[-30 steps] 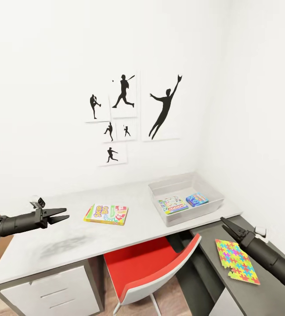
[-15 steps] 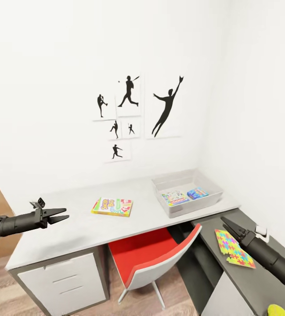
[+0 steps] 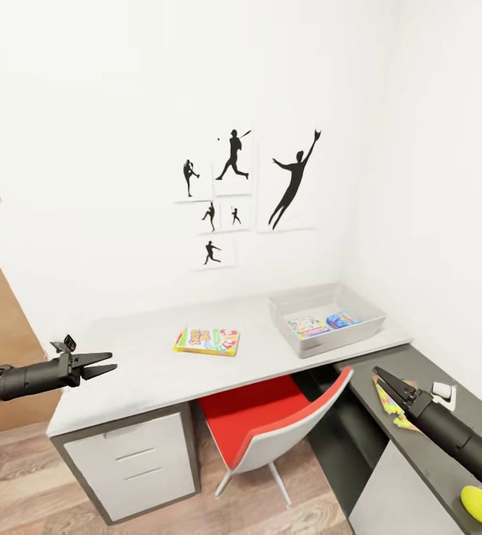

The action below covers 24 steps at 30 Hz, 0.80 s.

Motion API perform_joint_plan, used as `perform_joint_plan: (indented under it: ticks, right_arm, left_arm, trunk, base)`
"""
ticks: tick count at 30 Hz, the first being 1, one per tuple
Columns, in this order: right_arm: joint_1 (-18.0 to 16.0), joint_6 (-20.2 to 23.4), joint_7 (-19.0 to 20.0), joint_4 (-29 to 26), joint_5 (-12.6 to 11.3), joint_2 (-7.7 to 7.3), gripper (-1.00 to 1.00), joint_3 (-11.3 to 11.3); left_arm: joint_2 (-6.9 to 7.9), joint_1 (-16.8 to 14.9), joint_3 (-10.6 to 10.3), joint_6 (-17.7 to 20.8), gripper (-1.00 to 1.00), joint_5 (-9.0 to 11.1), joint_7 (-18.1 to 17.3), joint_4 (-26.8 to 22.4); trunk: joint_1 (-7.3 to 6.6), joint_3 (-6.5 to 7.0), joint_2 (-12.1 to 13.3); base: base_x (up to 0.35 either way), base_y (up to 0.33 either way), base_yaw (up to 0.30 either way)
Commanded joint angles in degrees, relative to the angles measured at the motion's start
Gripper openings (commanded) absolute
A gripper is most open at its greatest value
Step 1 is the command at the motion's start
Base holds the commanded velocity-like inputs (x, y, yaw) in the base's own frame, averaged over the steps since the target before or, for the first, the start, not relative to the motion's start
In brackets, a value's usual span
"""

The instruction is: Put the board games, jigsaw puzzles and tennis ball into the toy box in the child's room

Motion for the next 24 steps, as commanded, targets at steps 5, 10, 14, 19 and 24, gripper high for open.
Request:
perform_joint_plan:
  ticks: [5, 10, 14, 19, 24]
  right_arm:
    - [-0.07, 0.30, 0.16, 0.00, 0.01, 0.01, 1.00, -0.07]
    - [-0.07, 0.30, 0.16, 0.01, 0.01, 0.01, 1.00, -0.07]
    - [-0.07, 0.30, 0.16, 0.01, 0.01, 0.01, 1.00, -0.07]
    - [-0.07, 0.30, 0.23, 0.01, 0.01, 0.01, 1.00, -0.07]
    - [-0.07, 0.30, 0.22, 0.01, 0.01, 0.01, 1.00, -0.07]
  left_arm:
    - [0.02, -0.04, -0.03, 0.58, 1.00, 0.02, -0.20, 0.02]
    - [0.02, 0.00, -0.03, 0.54, 1.00, 0.04, -0.20, 0.02]
    - [0.02, 0.03, -0.03, 0.52, 1.00, 0.03, -0.20, 0.02]
    - [0.02, 0.02, -0.03, 0.52, 1.00, 0.05, -0.20, 0.02]
    - [0.06, 0.03, 0.01, 0.52, 1.00, -0.01, -0.20, 0.02]
  trunk:
    - [0.03, -0.07, -0.14]
    - [0.03, 0.16, -0.14]
    - [0.03, 0.35, -0.14]
    - [0.03, 0.61, -0.14]
    - [0.03, 0.86, -0.14]
  base:
    - [-0.118, 0.255, -0.037]
    - [-0.040, 0.251, -0.173]
    - [-0.010, 0.181, -0.229]
    - [-0.002, 0.135, -0.243]
    - [-0.045, 0.108, -0.247]
